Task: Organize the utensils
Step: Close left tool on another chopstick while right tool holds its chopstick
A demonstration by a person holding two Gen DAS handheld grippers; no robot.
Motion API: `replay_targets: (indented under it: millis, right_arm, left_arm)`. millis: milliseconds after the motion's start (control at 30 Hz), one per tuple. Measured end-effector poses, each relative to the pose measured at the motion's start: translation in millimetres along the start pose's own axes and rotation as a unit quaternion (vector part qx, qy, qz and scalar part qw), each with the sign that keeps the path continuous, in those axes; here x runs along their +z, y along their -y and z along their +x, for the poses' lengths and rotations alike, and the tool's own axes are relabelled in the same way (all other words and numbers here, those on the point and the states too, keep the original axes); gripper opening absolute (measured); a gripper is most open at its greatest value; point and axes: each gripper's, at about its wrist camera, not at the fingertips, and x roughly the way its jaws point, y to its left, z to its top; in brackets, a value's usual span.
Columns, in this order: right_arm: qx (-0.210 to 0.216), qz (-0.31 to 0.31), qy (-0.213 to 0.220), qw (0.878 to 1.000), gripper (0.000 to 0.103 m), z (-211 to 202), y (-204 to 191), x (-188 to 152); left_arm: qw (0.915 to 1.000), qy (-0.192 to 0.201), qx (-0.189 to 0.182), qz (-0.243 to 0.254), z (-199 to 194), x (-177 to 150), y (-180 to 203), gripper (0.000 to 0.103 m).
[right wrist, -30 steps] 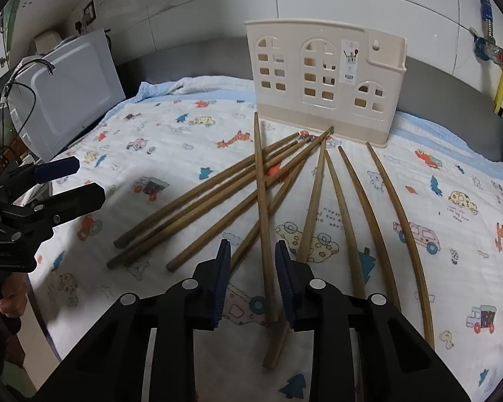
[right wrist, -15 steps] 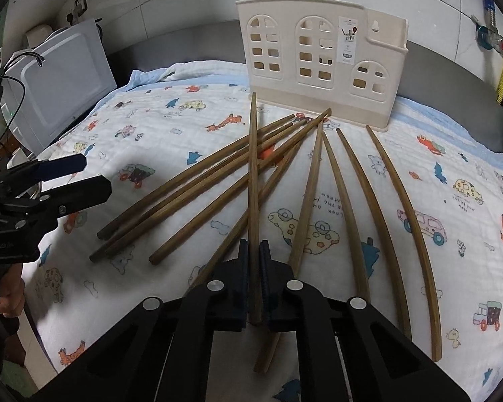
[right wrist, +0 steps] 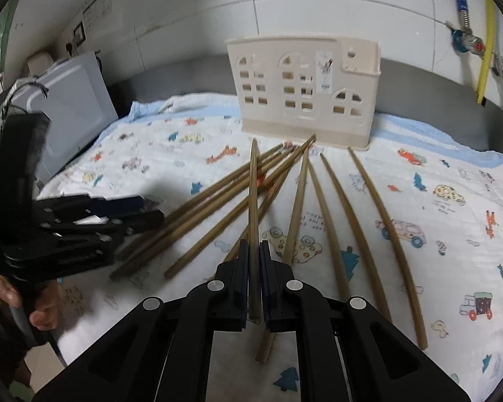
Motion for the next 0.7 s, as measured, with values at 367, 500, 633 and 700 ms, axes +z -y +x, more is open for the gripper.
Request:
replay_targets:
  millis: [367, 500, 633, 700]
  right_arm:
    - [0.006, 0.011, 0.03, 0.999, 0.006, -18.8, 0.6, 6.0]
    - [0.007, 0.016, 0.04, 0.999, 0.006, -27.1, 1.3, 9.1]
    - [0.006, 0.018, 0.048, 0.999, 0.006, -34.0, 2.0, 11.6]
    - [0.005, 0.022, 0.051, 0.998, 0.006, -37.0, 3.3, 12.5]
  left_arm:
    - [0.9998, -0.018, 0.002, 0.007, 14.9, 2.7, 5.1, 0.022]
    - [0.9997, -0.021, 0.008, 0.013, 16.1, 3.7, 7.3, 0.022]
    - [0.9994, -0.025, 0.014, 0.021, 17.6, 4.7, 9.8, 0.022]
    - [0.9993, -0.029, 0.014, 0.021, 18.5, 6.0, 10.1, 0.022]
